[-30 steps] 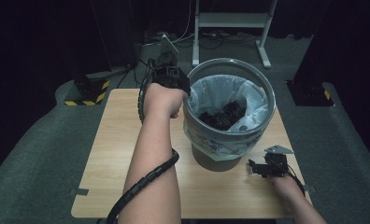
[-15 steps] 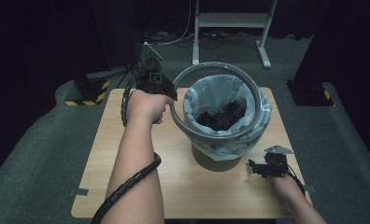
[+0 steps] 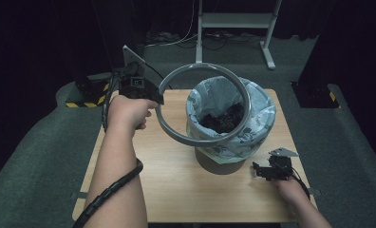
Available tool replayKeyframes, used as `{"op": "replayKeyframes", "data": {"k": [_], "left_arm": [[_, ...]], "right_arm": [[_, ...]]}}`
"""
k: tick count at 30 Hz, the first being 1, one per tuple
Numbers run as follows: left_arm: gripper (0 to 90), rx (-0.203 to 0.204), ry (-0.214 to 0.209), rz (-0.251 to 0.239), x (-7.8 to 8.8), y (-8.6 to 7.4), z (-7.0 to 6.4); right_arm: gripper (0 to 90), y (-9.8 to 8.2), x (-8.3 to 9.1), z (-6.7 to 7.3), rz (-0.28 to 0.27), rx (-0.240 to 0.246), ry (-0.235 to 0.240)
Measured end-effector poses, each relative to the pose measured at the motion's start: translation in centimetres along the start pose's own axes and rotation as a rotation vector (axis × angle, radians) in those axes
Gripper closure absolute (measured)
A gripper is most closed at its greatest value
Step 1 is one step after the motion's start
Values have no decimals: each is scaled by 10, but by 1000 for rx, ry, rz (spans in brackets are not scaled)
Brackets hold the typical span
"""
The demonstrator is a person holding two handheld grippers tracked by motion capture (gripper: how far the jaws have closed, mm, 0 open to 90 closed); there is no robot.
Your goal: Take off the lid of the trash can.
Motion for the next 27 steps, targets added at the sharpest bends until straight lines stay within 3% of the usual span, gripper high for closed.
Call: {"op": "replayKeyframes", "data": {"k": [27], "left_arm": [[771, 79, -17, -30, 18, -18, 64]], "right_arm": [[100, 0, 0, 0, -1, 7, -3]]}}
Point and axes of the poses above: each handheld gripper's, and its own axes: x roughly backward along the jaws, y roughly out of its top, z roughly to its left, the point moved 8 cm from there along -x, roughly forward along the jaws, and after that the axes turned 9 degrees about z, right-handed, at the moved point
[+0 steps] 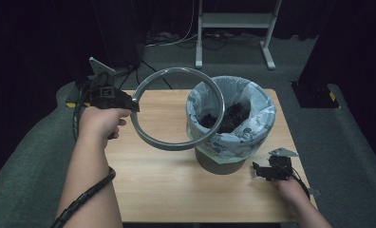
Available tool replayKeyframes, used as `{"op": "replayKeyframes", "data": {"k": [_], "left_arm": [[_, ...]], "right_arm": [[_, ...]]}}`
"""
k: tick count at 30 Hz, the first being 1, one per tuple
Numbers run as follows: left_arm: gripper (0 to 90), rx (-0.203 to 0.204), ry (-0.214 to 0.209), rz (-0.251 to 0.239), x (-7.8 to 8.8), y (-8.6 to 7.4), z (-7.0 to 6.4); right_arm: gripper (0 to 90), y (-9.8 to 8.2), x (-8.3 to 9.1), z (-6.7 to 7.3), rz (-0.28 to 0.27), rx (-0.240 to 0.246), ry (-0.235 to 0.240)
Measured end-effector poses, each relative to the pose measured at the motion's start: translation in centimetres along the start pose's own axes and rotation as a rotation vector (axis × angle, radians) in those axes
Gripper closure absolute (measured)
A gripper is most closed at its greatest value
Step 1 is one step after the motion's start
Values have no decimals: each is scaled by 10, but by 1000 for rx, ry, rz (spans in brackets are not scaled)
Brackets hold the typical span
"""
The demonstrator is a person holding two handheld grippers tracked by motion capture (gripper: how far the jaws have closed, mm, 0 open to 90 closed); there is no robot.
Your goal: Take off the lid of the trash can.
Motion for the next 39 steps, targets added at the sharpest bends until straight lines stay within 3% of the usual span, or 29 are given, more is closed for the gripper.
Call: {"op": "replayKeyframes", "data": {"k": [7, 21, 26, 39], "left_arm": [[771, 14, 1, -7, 6, -3, 12], [773, 73, 1, -47, 23, -10, 47], [773, 95, 19, -66, 25, -13, 63], [774, 131, 12, -76, 30, -18, 82]], "right_arm": [[101, 0, 0, 0, 1, -4, 1], [101, 0, 0, 0, 0, -4, 0], [101, 0, 0, 1, 0, -7, 1], [101, 0, 0, 1, 0, -5, 1]]}}
Point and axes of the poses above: each handheld gripper's, and its own axes: x roughly backward along the jaws, y roughly out of its top, z roughly to its left, the point moved 8 cm from there along -x, roughly forward along the jaws, and after that the axes turned 9 degrees about z, right-handed, at the moved point
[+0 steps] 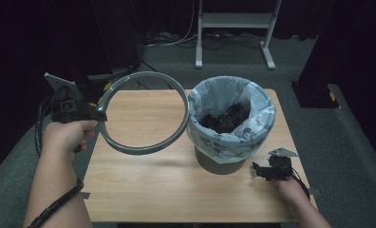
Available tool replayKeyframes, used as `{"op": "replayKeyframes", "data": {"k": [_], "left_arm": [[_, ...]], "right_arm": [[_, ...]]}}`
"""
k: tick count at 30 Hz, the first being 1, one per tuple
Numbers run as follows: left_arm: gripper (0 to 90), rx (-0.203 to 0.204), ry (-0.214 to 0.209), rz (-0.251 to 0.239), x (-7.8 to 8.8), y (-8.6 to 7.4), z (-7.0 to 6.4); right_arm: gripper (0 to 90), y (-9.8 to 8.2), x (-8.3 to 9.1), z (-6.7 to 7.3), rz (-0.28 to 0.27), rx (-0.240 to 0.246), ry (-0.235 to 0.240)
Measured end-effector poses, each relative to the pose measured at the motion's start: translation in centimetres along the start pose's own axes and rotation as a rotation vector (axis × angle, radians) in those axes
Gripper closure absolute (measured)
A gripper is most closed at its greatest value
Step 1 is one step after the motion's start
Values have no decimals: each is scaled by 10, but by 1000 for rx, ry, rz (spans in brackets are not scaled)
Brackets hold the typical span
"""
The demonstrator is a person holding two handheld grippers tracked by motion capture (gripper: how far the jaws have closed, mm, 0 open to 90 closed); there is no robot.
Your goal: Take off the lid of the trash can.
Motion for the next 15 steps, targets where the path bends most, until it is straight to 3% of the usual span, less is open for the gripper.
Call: {"op": "replayKeyframes", "data": {"k": [15], "left_arm": [[773, 38, 13, -5, -4, -3, 19]], "right_arm": [[101, 0, 0, 0, 1, -1, 0]]}}
Point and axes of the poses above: each handheld gripper's, and its own axes: x roughly backward along the jaws, y roughly out of its top, z roughly to its left, the point moved 8 cm from there along -x, roughly forward along the jaws, and after that the axes turned 9 degrees about z, right-handed, at the moved point
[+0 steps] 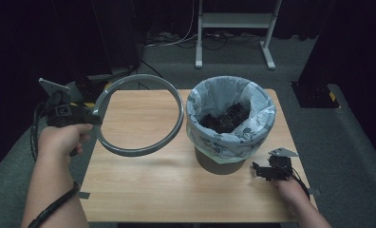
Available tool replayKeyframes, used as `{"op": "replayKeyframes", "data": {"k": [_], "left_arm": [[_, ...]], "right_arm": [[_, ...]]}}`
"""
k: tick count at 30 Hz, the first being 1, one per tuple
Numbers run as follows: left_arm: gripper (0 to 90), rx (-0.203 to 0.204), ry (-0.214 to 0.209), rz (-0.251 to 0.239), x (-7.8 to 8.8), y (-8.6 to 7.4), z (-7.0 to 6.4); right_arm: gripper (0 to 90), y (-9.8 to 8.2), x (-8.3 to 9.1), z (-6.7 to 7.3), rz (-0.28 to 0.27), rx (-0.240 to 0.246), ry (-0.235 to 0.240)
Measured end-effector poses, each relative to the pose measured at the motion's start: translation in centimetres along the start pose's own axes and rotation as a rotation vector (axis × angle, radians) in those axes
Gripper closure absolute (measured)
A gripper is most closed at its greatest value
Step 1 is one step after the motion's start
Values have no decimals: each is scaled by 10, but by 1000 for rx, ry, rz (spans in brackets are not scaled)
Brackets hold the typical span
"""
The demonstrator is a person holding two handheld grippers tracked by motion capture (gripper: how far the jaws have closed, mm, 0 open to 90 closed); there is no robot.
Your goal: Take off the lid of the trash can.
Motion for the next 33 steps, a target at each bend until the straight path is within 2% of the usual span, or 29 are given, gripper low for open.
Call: {"op": "replayKeyframes", "data": {"k": [10, 33], "left_arm": [[773, 24, 14, 11, -14, -4, 16], [773, -13, 40, 48, -47, -10, 22]], "right_arm": [[101, 0, 0, 0, 0, 0, 0], [101, 0, 0, 0, 0, 0, 1]]}}
Point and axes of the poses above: each handheld gripper's, and its own axes: x roughly backward along the jaws, y roughly out of its top, z roughly to its left, the point moved 8 cm from there along -x, roughly forward along the jaws, and after that the axes turned 9 degrees about z, right-handed, at the moved point
